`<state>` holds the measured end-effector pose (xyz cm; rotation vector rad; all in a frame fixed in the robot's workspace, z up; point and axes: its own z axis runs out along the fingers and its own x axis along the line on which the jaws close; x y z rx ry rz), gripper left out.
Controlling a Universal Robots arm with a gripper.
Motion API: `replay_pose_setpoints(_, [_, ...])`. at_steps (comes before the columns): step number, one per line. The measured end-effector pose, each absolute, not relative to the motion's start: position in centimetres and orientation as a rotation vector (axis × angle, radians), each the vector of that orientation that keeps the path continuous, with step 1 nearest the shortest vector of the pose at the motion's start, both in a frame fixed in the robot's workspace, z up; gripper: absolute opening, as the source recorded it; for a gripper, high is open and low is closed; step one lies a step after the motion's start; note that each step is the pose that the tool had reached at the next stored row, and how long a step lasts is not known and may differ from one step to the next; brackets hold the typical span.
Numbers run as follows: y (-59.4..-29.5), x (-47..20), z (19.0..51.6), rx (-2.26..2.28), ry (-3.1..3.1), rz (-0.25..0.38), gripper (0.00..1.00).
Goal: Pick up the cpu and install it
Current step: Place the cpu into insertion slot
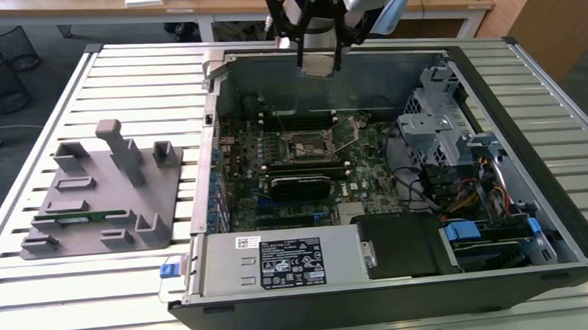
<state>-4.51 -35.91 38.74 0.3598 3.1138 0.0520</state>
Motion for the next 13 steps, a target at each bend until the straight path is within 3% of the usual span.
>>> replay_pose_setpoints(13, [-35.84, -4.51, 38.48, 0.65, 3.063, 0.051, 0.53])
